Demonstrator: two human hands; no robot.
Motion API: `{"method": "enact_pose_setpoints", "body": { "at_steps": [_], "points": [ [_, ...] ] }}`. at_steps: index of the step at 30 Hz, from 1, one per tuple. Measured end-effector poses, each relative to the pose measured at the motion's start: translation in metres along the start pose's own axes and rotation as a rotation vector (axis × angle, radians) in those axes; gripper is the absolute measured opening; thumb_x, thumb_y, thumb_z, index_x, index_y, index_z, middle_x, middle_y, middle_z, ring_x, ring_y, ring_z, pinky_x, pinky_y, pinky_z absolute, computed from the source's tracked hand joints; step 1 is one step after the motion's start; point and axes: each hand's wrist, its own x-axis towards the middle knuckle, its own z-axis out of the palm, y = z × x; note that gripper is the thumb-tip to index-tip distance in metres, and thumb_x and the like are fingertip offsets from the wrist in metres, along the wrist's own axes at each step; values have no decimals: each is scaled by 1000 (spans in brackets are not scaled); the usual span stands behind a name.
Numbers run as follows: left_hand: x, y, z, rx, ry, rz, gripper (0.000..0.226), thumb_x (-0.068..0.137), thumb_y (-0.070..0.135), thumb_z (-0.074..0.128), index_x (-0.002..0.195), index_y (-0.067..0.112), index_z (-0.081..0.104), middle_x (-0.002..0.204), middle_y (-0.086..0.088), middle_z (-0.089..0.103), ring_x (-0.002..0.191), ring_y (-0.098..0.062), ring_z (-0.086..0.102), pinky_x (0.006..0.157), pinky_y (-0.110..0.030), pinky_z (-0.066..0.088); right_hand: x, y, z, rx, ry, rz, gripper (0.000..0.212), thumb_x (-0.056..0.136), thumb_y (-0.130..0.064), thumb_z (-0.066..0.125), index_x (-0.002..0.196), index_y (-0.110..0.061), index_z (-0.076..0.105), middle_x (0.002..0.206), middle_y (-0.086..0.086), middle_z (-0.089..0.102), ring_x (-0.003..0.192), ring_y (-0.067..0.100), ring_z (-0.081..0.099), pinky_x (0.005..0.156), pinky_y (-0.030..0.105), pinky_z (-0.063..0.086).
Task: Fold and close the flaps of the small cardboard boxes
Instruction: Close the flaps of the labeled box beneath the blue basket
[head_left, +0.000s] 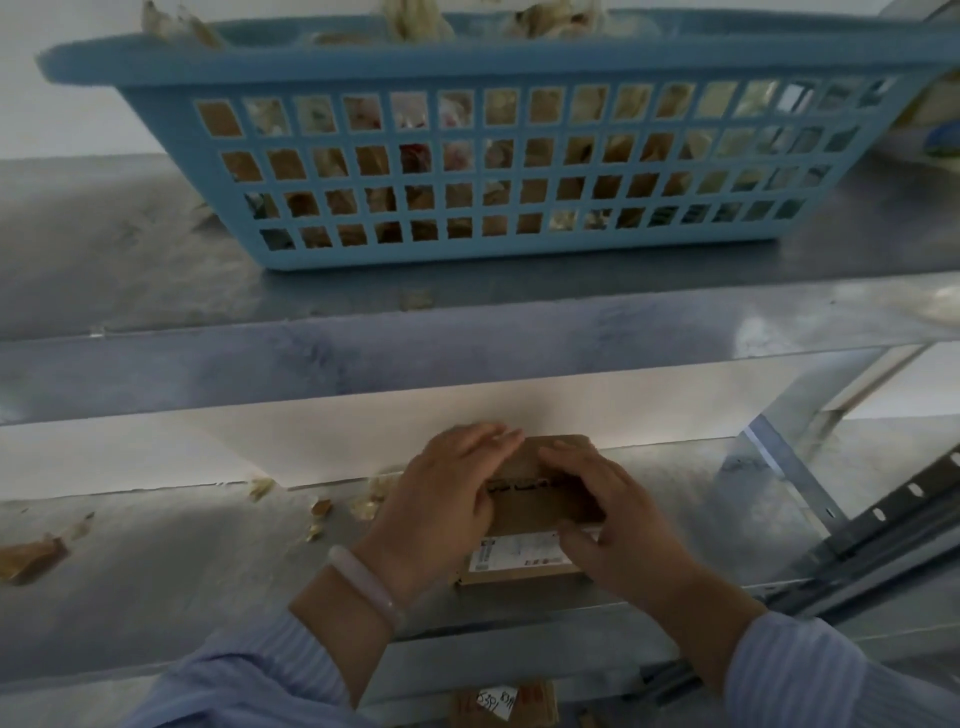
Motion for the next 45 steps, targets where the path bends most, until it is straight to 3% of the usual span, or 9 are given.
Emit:
{"method": "enact_pose_setpoints", "body": {
  "at_steps": [4, 8, 10, 16, 22, 28, 35, 41, 45],
  "points": [
    [6, 13, 16, 139, -52, 2, 60, 89, 59, 26, 142, 33, 38, 132, 8, 42, 121, -13, 38, 98, -33, 43, -16, 10, 1, 158, 217, 281, 62, 82, -33, 73, 137, -35, 43, 134, -19, 45, 122, -2, 44, 101, 20, 40],
    [1, 9, 32, 219, -59, -8, 62, 89, 65, 23, 140, 33, 40, 131, 5, 41, 119, -18, 40, 95, -37, 46, -36, 17, -5, 277, 162, 487, 28, 90, -23, 66, 117, -31, 65, 93, -28, 63, 87, -16, 60, 68, 0, 42],
    [-3, 5, 36, 197, -39, -32, 61, 89, 63, 28, 138, 31, 44, 129, 4, 43, 116, -19, 44, 95, -38, 47, -43, 20, -7, 279, 195, 544, 18, 90, -24, 66, 104, -33, 71, 89, -27, 63, 87, -10, 62, 63, -3, 39],
    [11, 15, 36, 137, -12, -1, 63, 78, 69, 43, 124, 27, 52, 131, 5, 45, 120, -17, 42, 102, -37, 35, -39, 12, -7, 304, 214, 562, 18, 87, -23, 70, 98, -37, 67, 84, -27, 65, 78, -20, 59, 65, 0, 43],
    [20, 12, 36, 322, -147, 44, 73, 79, 80, 26, 143, 46, 25, 142, 0, 38, 128, -25, 37, 100, -47, 35, -38, 16, 1, 186, 277, 553, 10, 84, -30, 73, 93, -33, 75, 84, -22, 68, 80, -7, 64, 75, 14, 53],
    [19, 9, 39, 306, -182, -1, 73, 75, 82, 22, 142, 55, 13, 145, -1, 27, 132, -24, 28, 107, -50, 28, -39, 18, -1, 14, 265, 429, 2, 84, -30, 72, 83, -30, 72, 78, -20, 59, 73, 2, 63, 67, 22, 54],
    [15, 1, 40, 323, -200, -22, 76, 69, 85, 23, 140, 59, 16, 144, 3, 26, 129, -21, 29, 105, -44, 30, -29, 12, -5, -51, 23, 540, 18, 91, -31, 62, 75, -30, 53, 79, -15, 53, 71, -2, 50, 56, 8, 38],
    [15, 7, 48, 345, -207, -37, 75, 66, 85, 26, 137, 61, 19, 142, 6, 27, 130, -19, 27, 104, -47, 25, -27, 16, -6, 24, -137, 677, 18, 94, -29, 58, 76, -26, 56, 75, -10, 55, 66, 1, 48, 55, 15, 33],
    [18, 11, 52, 346, -232, -32, 78, 62, 85, 20, 136, 62, 22, 142, 5, 27, 130, -20, 27, 104, -50, 22, -29, 20, -5, 318, -117, 824, 16, 90, -23, 63, 77, -15, 67, 82, 9, 69, 77, 20, 65, 74, 35, 55]
  ]
}}
